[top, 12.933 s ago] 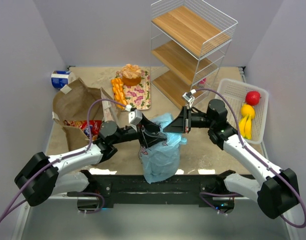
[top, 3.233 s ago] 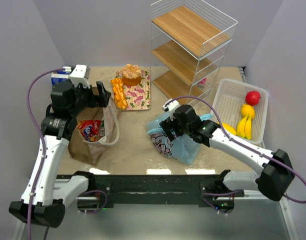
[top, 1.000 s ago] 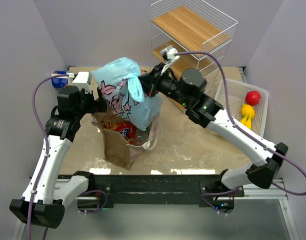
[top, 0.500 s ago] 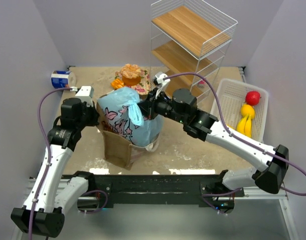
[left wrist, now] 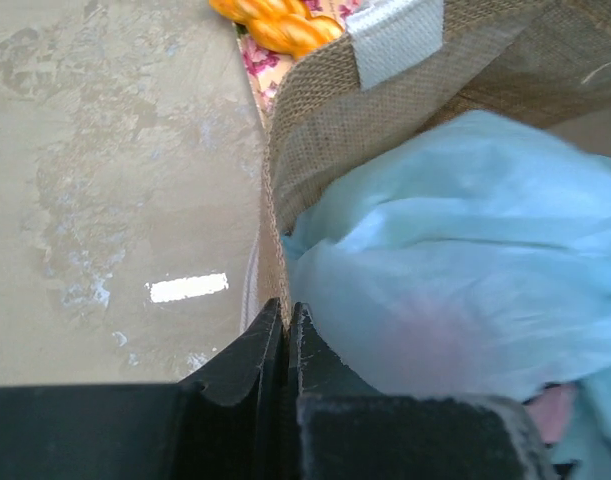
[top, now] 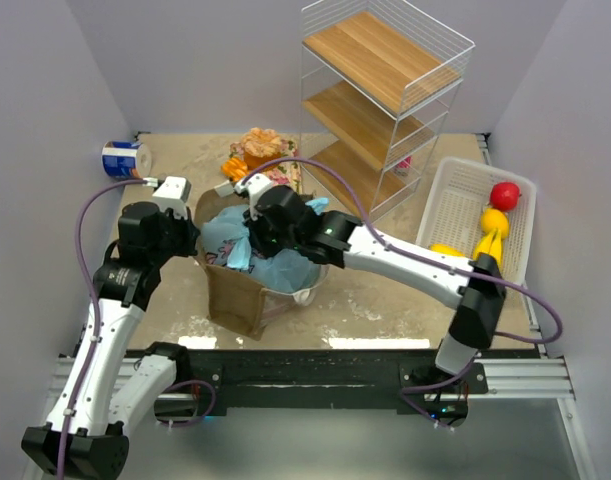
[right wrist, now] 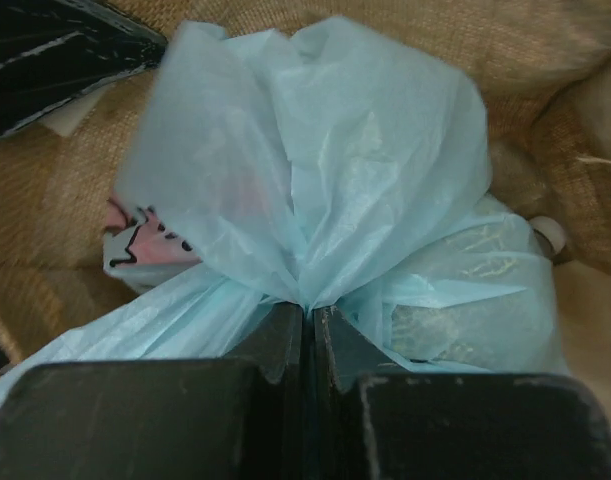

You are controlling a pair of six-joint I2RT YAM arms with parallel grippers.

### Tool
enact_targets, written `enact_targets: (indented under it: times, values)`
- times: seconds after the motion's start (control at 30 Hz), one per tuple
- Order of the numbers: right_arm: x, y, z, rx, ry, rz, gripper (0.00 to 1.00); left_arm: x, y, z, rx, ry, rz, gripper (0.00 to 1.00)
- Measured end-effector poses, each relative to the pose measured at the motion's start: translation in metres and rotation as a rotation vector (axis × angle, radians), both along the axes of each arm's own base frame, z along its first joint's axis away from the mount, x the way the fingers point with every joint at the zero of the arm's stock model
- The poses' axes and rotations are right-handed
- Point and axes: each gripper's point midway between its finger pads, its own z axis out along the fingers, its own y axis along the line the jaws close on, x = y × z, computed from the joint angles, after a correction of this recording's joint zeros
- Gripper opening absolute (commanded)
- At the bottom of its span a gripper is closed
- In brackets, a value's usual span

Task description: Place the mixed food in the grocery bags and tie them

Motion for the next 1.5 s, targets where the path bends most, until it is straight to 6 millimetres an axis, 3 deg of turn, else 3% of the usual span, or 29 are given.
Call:
enact_targets:
  times: [0.17, 0.33, 0.4, 0.43, 0.47, 0.5, 0.53, 0.6, 0.7, 0.87, 0.93, 1.03, 1.13, 1.2, 1.3, 1.5]
  values:
    - [0.01, 0.026, -0.042, -0.09, 0.0, -0.022, 0.0, 0.001, -0.003, -0.002, -0.008, -0.003, -0.014, 0.0]
    - [0.017, 0.03, -0.057, -0.083, -0.009, -0.062, 0.0, 0.004, -0.003, -0.004, -0.01, 0.003, -0.011, 0.0]
    - [0.017, 0.03, -0.056, -0.077, -0.011, -0.065, 0.16, 0.005, -0.004, -0.005, -0.012, 0.004, -0.013, 0.05]
    - [0.017, 0.029, -0.053, -0.073, -0.013, -0.065, 0.44, 0.005, -0.005, -0.004, -0.014, 0.002, -0.016, 0.14]
    - [0.016, 0.028, -0.052, -0.069, -0.013, -0.065, 0.55, 0.006, -0.005, -0.004, -0.017, 0.0, -0.019, 0.26]
    - [0.015, 0.027, -0.048, -0.066, -0.013, -0.058, 0.64, 0.006, -0.006, -0.003, -0.021, -0.002, -0.023, 0.53]
    - [0.014, 0.026, -0.044, -0.06, -0.019, -0.053, 0.81, 0.007, -0.007, -0.002, -0.024, -0.008, -0.025, 0.64]
    - [0.008, 0.022, -0.032, -0.052, -0.023, -0.029, 0.91, 0.011, -0.01, 0.006, -0.036, -0.039, -0.034, 0.84]
    - [0.001, 0.013, -0.007, -0.035, -0.036, -0.004, 0.99, 0.015, -0.013, 0.021, -0.056, -0.082, -0.039, 0.94]
    - [-0.006, -0.008, 0.063, 0.083, -0.096, -0.007, 0.99, 0.02, -0.011, 0.059, -0.071, -0.208, -0.023, 0.99]
    - [-0.001, -0.028, 0.095, 0.159, -0.113, -0.022, 0.99, 0.023, -0.007, 0.069, -0.066, -0.23, -0.005, 0.99]
    - [0.028, -0.083, 0.128, 0.252, -0.145, -0.13, 0.99, 0.034, -0.003, 0.086, -0.062, -0.261, 0.026, 1.0]
    - [0.067, -0.159, 0.137, 0.287, -0.17, -0.325, 0.99, 0.048, 0.0, 0.095, -0.073, -0.266, 0.056, 1.0]
    - [0.081, -0.204, 0.13, 0.279, -0.172, -0.446, 0.99, 0.053, 0.001, 0.101, -0.083, -0.268, 0.068, 1.0]
    - [0.078, -0.247, 0.118, 0.26, -0.175, -0.556, 0.99, 0.054, 0.0, 0.11, -0.09, -0.285, 0.065, 1.0]
    - [0.038, -0.311, 0.125, 0.32, -0.325, -0.729, 0.99, 0.038, 0.003, 0.131, -0.1, -0.354, 0.065, 1.0]
